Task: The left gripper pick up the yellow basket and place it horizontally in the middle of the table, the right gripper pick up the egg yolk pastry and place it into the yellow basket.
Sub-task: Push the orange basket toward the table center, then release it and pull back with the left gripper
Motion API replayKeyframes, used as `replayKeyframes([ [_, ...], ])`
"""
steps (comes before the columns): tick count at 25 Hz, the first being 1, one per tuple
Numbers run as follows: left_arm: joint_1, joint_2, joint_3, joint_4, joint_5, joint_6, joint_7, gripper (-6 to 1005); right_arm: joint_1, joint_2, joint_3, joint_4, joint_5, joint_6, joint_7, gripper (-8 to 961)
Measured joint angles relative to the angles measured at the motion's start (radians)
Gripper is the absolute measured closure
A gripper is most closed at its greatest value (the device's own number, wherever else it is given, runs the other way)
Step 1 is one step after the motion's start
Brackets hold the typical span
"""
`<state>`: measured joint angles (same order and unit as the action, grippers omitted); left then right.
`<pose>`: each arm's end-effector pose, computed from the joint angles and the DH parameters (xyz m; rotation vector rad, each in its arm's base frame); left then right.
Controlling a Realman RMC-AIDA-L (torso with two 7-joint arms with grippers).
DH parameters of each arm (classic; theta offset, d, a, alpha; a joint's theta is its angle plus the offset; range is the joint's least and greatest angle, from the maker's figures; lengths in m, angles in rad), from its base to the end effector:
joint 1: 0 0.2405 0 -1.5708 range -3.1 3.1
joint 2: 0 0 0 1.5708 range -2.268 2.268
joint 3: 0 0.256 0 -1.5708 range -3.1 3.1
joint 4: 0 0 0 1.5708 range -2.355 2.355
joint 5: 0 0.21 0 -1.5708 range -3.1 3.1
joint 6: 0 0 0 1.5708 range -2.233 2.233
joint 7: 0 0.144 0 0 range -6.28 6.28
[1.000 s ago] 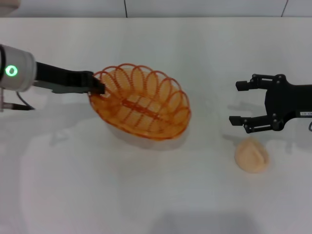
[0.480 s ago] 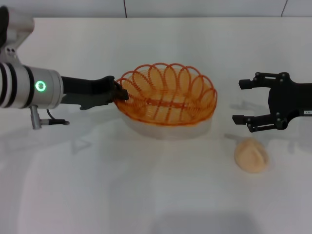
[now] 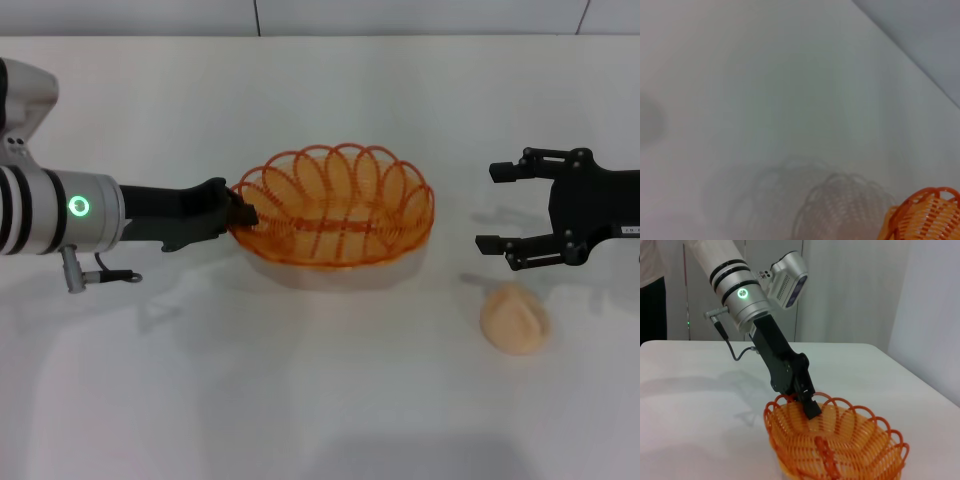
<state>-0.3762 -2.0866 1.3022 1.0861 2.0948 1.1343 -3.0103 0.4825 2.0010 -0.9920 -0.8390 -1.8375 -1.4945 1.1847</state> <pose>-0.2463 0.3465 -0.0230 -1.9353 -2.0405 -0.4049 0.2438 0.3447 0.0242 -2.7812 0.0323 0.4768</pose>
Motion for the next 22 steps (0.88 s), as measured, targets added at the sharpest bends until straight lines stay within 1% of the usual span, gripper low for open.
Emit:
replayKeyframes([
  [5,-0.011,0.003,-0.001,-0.030,0.004,-0.003,0.000,902,0.001,0.003,0.000,0.000,0.000,0.001,0.000,103],
  [16,-0.017,0.005,-0.005,-0.027,0.014,0.003,0.002,903,0.003,0.004,-0.001,0.000,0.000,0.002,-0.001,103],
  [22,-0.014,0.005,-0.007,-0.030,0.008,0.002,0.002,868,0.003,0.004,0.000,0.000,0.000,0.002,-0.003,103],
])
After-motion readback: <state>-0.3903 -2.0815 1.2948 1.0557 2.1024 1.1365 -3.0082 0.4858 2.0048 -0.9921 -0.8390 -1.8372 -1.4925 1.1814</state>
